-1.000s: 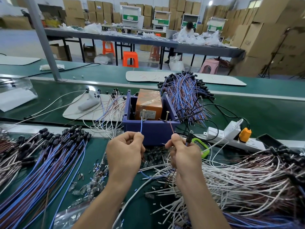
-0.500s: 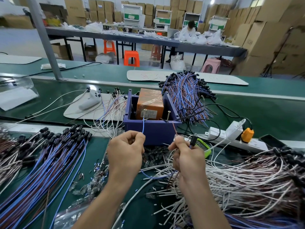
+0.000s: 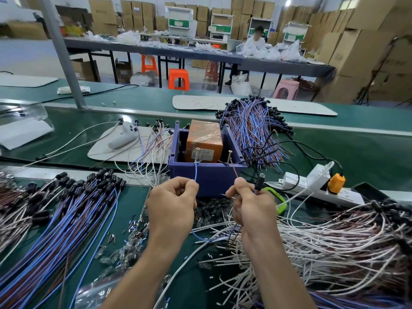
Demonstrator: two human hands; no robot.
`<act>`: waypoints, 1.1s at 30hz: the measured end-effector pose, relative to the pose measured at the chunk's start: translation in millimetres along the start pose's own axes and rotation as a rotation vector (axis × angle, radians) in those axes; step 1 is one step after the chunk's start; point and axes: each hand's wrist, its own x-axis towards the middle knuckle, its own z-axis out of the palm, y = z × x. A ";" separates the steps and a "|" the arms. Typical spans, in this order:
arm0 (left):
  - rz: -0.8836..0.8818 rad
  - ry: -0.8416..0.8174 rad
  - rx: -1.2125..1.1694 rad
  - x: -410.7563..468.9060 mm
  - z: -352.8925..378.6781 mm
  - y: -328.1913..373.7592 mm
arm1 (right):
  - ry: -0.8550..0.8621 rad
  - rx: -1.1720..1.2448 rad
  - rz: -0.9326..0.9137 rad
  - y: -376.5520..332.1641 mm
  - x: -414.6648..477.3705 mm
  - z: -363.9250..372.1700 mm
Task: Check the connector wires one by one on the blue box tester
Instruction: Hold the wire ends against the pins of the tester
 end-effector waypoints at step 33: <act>-0.077 0.431 0.563 34.5 -52.5 -24.4 | -0.225 0.185 0.168 -6.9 -14.7 -35.5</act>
